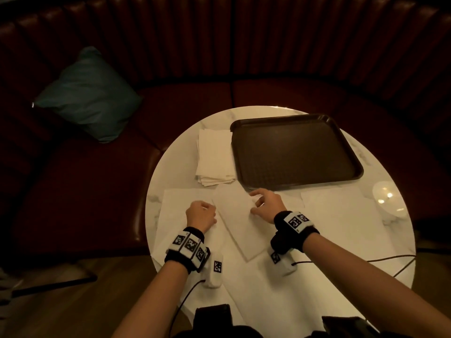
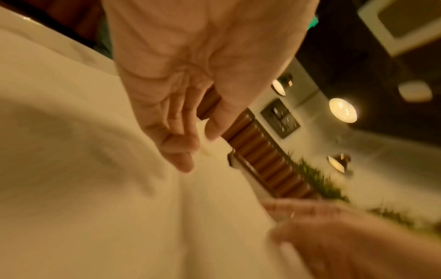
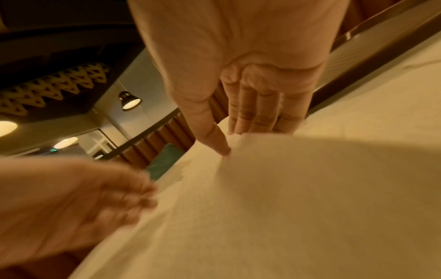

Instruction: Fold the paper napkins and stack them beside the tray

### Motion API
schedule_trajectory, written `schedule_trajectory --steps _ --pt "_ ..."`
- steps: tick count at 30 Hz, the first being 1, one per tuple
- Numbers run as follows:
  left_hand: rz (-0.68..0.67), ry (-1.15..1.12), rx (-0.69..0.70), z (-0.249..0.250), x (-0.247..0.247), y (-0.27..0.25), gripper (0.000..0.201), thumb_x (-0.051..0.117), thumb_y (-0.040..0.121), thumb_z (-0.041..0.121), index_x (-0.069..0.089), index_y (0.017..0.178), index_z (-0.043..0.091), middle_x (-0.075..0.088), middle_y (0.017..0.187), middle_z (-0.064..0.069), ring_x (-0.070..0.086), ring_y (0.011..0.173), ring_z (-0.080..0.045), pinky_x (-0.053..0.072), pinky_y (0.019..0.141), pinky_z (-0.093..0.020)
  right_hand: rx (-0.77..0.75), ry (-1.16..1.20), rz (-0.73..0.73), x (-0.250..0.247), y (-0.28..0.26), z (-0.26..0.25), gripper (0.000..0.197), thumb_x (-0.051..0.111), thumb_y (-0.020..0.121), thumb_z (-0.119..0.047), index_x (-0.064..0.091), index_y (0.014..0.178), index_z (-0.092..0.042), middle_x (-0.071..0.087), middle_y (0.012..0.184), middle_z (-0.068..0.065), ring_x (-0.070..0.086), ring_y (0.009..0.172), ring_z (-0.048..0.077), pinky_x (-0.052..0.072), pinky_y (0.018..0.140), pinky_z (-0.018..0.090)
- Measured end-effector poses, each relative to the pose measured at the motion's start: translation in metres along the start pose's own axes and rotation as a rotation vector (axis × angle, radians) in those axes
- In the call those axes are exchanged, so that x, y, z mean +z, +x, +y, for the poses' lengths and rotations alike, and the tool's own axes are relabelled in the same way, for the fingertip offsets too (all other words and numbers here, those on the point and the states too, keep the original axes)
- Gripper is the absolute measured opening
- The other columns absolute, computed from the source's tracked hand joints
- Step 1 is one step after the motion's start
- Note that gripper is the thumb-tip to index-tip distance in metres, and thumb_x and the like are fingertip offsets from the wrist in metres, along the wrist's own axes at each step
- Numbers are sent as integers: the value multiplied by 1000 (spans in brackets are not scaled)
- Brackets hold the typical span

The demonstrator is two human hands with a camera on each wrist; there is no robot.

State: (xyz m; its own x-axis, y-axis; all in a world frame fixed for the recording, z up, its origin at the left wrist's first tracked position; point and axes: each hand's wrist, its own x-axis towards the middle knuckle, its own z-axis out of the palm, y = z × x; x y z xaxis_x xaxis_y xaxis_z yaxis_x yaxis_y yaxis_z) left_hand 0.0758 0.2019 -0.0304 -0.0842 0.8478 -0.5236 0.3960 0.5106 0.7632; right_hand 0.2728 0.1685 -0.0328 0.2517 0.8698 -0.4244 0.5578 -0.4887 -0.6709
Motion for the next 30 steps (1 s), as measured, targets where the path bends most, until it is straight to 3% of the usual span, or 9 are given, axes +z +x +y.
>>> schedule_trajectory --steps 7,11,13,16,19,21,24,27,30 --pt "-49 48 -67 -10 16 -6 27 73 75 5 57 97 4 72 79 -19 61 45 -17 54 51 -25 138 -52 48 2 8 17 44 79 73 -22 60 113 -19 69 97 9 66 90 25 54 84 36" --pt "-28 -37 -43 4 26 -5 18 65 85 12 56 99 6 72 80 -17 62 49 -20 53 52 -28 140 -37 67 8 9 19 44 81 72 -24 61 111 -19 69 95 7 66 89 23 54 86 37" --pt "4 -60 -27 7 30 -4 18 54 93 23 61 87 7 72 79 -15 65 55 -24 53 57 -30 145 -36 64 8 11 20 44 81 72 -23 62 111 -19 69 96 7 65 90 22 53 86 33" --pt "-26 -35 31 4 33 -6 31 56 92 29 65 68 11 71 72 -10 69 69 -27 55 72 -33 141 -39 60 6 11 20 43 81 72 -23 63 110 -18 70 90 6 66 87 20 53 85 32" --pt "-112 39 139 5 30 -17 13 71 83 16 67 71 12 67 66 0 66 70 -20 54 74 -29 108 -51 35 3 5 16 43 81 71 -26 64 110 -18 69 84 3 64 81 17 50 78 28" --pt "-145 114 270 9 21 -24 17 72 81 15 63 67 11 64 62 1 61 65 -17 52 72 -30 54 -5 46 -2 -1 9 43 83 70 -30 64 107 -21 69 82 -1 63 76 13 48 72 25" --pt "-228 71 458 28 0 -24 2 70 84 15 71 84 13 73 80 -4 68 76 -20 54 74 -33 -7 279 -29 -21 -9 -14 55 86 67 -30 62 115 -22 69 98 -1 66 86 13 53 74 25" --pt "-290 -66 483 58 -25 -10 12 64 89 8 70 99 14 73 98 -9 68 94 -24 55 84 -41 21 617 -191 -40 -9 -43 62 81 73 -17 53 128 -21 67 115 5 64 106 21 54 90 40" --pt "-307 -136 452 90 -40 13 16 60 93 7 64 108 11 70 105 -11 66 102 -26 56 81 -44 -36 689 -108 -49 4 -74 56 77 74 -3 49 118 -25 68 110 10 67 100 26 55 84 44"
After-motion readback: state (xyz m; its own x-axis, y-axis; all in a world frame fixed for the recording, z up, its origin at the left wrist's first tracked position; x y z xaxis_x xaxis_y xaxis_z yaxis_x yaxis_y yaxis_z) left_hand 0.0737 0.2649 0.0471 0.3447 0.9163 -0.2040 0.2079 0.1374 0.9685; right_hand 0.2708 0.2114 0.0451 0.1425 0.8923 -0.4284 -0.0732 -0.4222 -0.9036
